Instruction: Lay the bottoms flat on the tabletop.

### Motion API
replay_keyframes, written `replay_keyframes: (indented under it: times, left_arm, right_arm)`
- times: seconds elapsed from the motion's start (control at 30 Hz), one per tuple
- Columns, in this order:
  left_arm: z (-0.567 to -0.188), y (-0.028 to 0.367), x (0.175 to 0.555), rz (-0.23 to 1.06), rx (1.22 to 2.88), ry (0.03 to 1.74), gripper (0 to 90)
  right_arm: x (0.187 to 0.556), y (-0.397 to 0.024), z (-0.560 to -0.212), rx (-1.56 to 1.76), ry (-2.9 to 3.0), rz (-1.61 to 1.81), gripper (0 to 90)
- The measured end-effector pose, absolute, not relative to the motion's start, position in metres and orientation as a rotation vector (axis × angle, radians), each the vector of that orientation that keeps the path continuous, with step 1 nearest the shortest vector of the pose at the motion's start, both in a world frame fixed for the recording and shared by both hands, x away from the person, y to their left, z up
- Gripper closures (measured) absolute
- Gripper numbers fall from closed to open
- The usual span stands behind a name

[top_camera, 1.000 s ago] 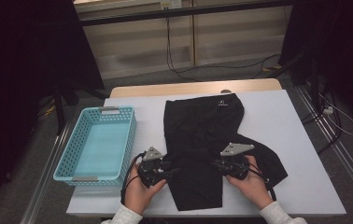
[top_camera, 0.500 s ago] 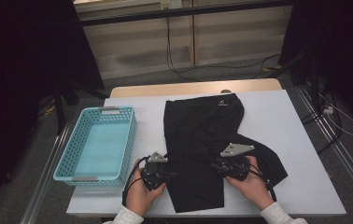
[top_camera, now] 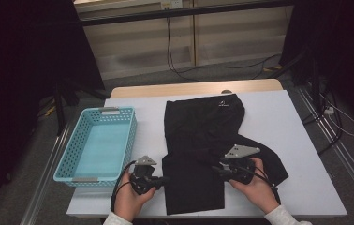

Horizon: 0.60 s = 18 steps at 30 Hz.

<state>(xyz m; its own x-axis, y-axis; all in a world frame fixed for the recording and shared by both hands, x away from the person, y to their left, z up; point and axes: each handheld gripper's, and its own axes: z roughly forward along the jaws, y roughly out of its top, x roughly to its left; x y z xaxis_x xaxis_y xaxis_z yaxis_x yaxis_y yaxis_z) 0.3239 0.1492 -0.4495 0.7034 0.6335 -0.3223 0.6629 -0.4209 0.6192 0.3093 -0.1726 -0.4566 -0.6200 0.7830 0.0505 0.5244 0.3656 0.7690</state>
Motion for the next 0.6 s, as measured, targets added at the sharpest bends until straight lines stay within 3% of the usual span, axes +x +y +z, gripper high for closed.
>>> replay_keyframes:
  times: [0.1,0.17,0.27,0.4,0.6]
  left_arm:
    - [-0.449,0.148,0.326,-0.007,2.141,0.978,71.9]
    - [-0.449,0.148,0.327,0.007,2.147,0.984,69.4]
    - [-0.449,0.150,0.330,0.051,2.117,1.003,55.6]
    - [-0.449,0.152,0.332,0.063,2.102,1.009,49.4]
    - [-0.452,0.151,0.336,0.083,2.106,1.007,42.3]
  right_arm:
    - [0.306,-0.169,-0.453,1.128,2.311,1.130,57.6]
    - [0.304,-0.164,-0.453,1.111,2.351,1.120,62.3]
    - [0.304,-0.159,-0.458,1.112,2.393,1.086,66.3]
    - [0.303,-0.163,-0.451,1.120,2.310,1.072,61.8]
    - [0.299,-0.160,-0.447,1.104,2.346,1.100,64.7]
